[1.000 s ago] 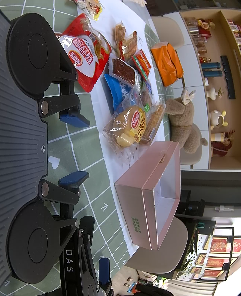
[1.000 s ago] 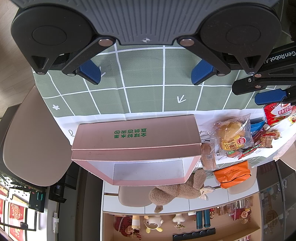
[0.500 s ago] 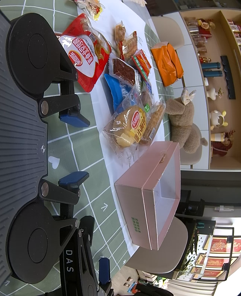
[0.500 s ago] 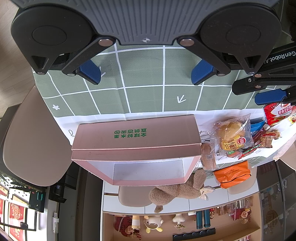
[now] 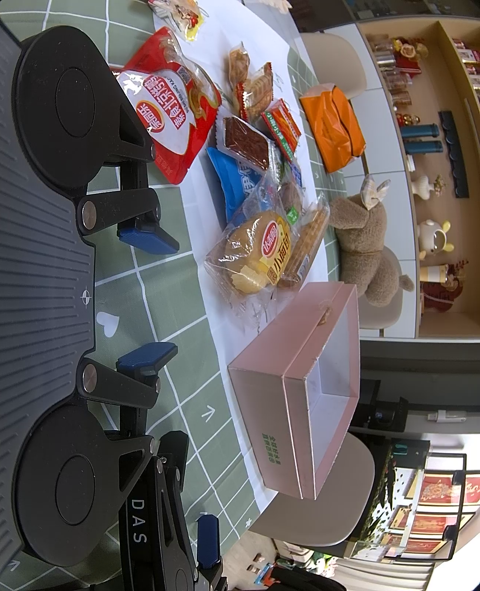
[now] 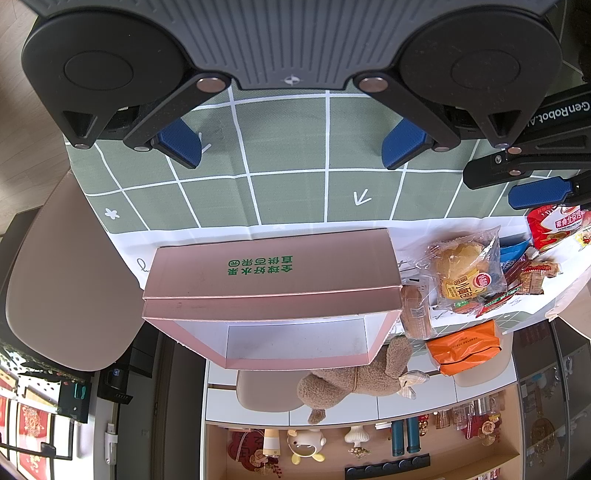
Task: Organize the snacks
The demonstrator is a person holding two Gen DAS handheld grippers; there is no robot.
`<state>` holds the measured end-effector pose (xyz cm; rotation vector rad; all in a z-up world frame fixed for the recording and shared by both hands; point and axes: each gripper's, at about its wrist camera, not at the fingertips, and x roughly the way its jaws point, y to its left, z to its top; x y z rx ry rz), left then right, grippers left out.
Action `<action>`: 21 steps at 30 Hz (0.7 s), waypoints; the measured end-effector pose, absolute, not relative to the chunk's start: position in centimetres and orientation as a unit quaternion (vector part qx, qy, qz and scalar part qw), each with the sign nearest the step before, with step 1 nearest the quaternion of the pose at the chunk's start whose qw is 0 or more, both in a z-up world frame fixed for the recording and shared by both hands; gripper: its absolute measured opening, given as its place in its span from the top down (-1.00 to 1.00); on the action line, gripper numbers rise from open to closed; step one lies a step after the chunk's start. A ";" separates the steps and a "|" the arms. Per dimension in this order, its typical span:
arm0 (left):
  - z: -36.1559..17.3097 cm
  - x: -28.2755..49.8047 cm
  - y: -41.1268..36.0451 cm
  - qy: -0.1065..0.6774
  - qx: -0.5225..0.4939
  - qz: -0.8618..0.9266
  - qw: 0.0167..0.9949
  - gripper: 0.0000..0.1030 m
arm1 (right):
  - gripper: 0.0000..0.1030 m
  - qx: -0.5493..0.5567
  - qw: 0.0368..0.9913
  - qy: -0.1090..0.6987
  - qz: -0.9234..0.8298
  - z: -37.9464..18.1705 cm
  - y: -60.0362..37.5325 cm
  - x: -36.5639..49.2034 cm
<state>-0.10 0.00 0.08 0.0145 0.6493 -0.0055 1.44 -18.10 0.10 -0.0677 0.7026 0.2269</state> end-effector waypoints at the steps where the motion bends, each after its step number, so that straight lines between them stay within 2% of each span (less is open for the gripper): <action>1: 0.1 -0.1 0.0 0.319 0.007 -0.003 0.948 -0.14 | -1.00 -0.033 0.932 0.343 0.111 0.1 -18.1 1.4; 18: 0.1 -0.1 0.0 0.319 0.007 -0.003 0.948 -0.14 | -1.00 -0.034 0.932 0.343 0.113 0.1 -18.3 1.5; 21: 0.0 -0.1 -0.1 0.319 0.010 -0.001 0.948 -0.14 | -1.00 -0.047 0.918 0.369 0.137 0.6 -18.7 1.9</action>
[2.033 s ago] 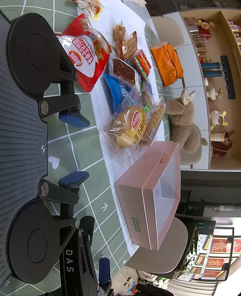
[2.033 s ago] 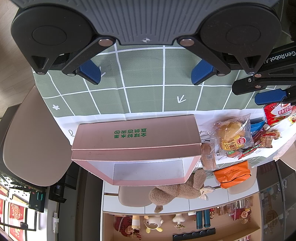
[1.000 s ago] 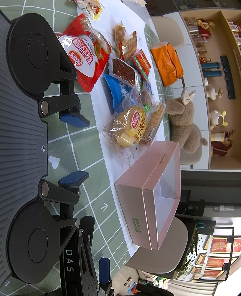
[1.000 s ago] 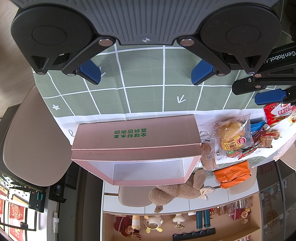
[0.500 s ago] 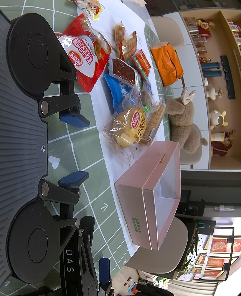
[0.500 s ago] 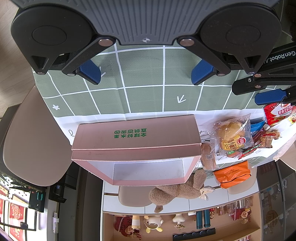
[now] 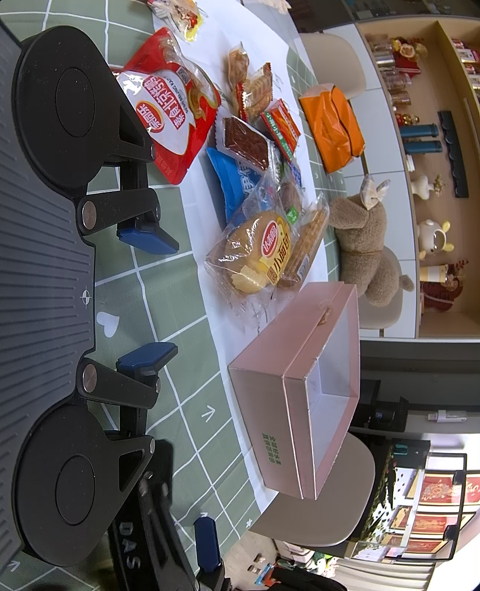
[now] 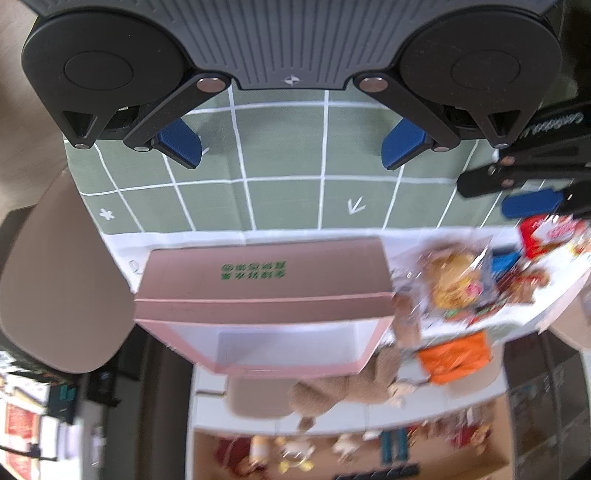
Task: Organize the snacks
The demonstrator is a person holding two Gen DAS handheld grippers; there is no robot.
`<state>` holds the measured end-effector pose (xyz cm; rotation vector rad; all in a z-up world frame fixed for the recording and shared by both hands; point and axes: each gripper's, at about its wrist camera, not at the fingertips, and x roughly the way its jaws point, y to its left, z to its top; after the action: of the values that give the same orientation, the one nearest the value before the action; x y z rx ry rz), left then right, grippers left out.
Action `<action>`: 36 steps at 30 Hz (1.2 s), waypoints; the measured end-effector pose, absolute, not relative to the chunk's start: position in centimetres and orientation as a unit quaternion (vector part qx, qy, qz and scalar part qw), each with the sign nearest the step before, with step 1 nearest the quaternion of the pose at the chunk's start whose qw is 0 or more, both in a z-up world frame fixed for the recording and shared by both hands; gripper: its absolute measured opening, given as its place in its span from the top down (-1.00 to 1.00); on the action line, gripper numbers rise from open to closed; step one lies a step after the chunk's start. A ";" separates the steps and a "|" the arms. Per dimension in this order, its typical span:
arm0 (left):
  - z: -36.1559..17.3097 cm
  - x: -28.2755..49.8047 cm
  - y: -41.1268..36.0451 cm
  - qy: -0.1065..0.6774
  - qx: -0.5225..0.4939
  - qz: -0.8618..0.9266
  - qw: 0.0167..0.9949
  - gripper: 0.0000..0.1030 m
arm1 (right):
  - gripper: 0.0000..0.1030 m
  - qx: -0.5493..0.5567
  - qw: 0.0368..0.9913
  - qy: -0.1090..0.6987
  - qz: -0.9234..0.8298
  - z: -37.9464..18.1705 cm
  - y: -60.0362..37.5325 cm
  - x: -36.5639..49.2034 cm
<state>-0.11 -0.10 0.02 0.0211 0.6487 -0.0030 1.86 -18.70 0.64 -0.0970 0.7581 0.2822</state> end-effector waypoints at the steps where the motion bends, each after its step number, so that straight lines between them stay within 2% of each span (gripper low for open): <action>1: 0.0 -0.1 -0.1 0.319 0.011 -0.001 0.948 -0.14 | -1.00 -0.053 0.913 0.377 0.145 0.7 -18.4 1.5; 6: 0.6 -0.6 0.6 0.343 -0.003 -0.019 0.939 -0.08 | -1.00 -0.054 0.907 0.389 0.149 0.8 -18.6 1.6; 8: 2.0 -1.2 2.4 0.366 -0.056 -0.038 0.928 -0.07 | -1.00 -0.059 0.904 0.396 0.153 1.0 -18.9 1.6; 10: 3.9 -2.2 4.7 0.355 -0.093 -0.028 0.930 -0.07 | -0.99 -0.069 0.893 0.411 0.172 1.4 -18.8 2.5; 14: 7.2 -3.0 10.8 0.318 -0.094 0.056 0.942 -0.07 | -0.89 -0.064 0.887 0.406 0.211 2.3 -17.5 4.9; 20: 7.4 -2.4 21.4 0.362 -0.195 0.180 0.894 -0.03 | -0.91 -0.009 0.887 0.388 0.252 3.4 -14.4 9.5; 23: 7.4 -2.8 21.1 0.366 -0.190 0.168 0.895 -0.03 | -0.91 0.019 0.871 0.393 0.294 3.4 -12.3 11.3; 26: 7.0 -2.5 20.2 0.379 -0.165 0.161 0.896 -0.03 | -0.91 -0.004 0.863 0.382 0.331 3.1 -8.8 11.9; 27: 7.0 -2.3 19.9 0.383 -0.161 0.162 0.895 -0.03 | -0.86 -0.020 0.860 0.378 0.342 3.0 -7.5 11.9; 29: 7.1 -1.8 20.8 0.380 -0.160 0.177 0.894 -0.03 | -0.52 -0.065 0.855 0.373 0.355 2.8 -5.4 11.6; 30: 6.9 -1.8 21.4 0.376 -0.159 0.185 0.894 -0.03 | -0.14 -0.094 0.849 0.376 0.360 2.8 -4.5 11.2; 32: 6.8 -1.1 22.9 0.374 -0.147 0.198 0.894 -0.03 | -0.02 -0.142 0.847 0.375 0.349 2.7 -3.9 10.4; 36: 5.2 1.4 24.9 0.422 -0.089 0.172 0.886 -0.03 | 0.00 -0.114 0.828 0.404 0.371 3.3 -7.2 8.5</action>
<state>1.39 24.86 5.23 -0.1848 0.8771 0.3588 8.53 -7.17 3.33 -0.2420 0.8580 0.7880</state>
